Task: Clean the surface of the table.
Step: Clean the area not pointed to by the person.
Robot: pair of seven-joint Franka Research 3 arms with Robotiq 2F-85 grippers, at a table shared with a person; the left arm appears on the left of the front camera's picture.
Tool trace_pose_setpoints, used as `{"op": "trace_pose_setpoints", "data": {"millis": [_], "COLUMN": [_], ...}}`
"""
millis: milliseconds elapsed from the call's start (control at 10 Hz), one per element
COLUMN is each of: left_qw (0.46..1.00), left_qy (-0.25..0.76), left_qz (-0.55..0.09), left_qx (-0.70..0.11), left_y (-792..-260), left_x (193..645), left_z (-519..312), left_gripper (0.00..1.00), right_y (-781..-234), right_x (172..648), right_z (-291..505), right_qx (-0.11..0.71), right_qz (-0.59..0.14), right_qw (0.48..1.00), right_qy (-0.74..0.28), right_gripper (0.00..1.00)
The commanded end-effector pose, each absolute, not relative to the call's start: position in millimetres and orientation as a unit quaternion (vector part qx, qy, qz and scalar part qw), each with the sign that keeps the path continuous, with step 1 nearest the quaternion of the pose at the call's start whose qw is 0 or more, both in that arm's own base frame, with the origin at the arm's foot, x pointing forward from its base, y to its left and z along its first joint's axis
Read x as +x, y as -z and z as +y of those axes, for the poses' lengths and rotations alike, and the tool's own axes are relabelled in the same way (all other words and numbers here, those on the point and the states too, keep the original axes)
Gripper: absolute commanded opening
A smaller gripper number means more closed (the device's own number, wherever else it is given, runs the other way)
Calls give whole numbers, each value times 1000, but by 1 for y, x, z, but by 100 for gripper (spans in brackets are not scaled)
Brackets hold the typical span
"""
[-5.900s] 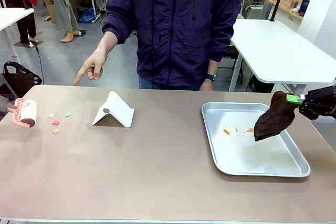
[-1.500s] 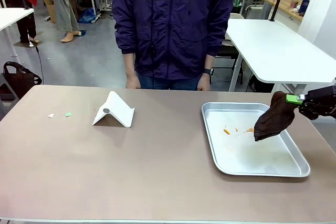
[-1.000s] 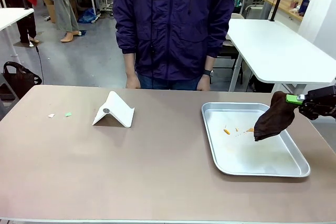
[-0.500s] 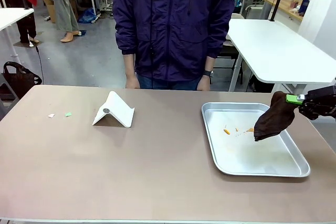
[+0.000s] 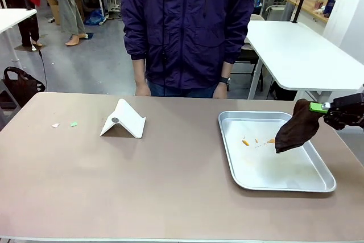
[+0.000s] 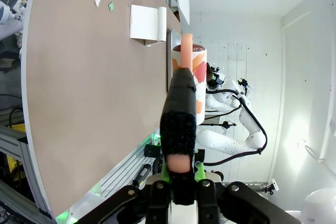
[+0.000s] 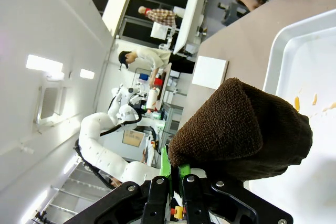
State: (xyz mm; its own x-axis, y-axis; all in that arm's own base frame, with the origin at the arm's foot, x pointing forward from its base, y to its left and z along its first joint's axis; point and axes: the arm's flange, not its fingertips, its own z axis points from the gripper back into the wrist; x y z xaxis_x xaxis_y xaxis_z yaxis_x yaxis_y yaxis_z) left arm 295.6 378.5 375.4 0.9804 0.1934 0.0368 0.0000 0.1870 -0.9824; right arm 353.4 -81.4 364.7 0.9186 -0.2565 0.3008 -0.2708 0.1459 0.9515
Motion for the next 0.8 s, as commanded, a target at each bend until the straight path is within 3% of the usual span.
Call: {"op": "trace_pose_setpoints", "data": {"millis": [0,700], "left_qw": [765,765], "left_qy": [-69,-69], "left_qz": [-78,-78], "left_qx": [-636,-636], "left_y": [-381,-381], "left_x": [294,294], "left_z": [376,376], "left_gripper": [18,18], "right_y": [-371,-371], "right_x": [352,352], "right_z": [-82,-82], "right_qx": [652,652], "right_qz": [-200,-200], "right_qw": [732,732], "right_qy": [-5,-5], "right_gripper": [0,0]}}
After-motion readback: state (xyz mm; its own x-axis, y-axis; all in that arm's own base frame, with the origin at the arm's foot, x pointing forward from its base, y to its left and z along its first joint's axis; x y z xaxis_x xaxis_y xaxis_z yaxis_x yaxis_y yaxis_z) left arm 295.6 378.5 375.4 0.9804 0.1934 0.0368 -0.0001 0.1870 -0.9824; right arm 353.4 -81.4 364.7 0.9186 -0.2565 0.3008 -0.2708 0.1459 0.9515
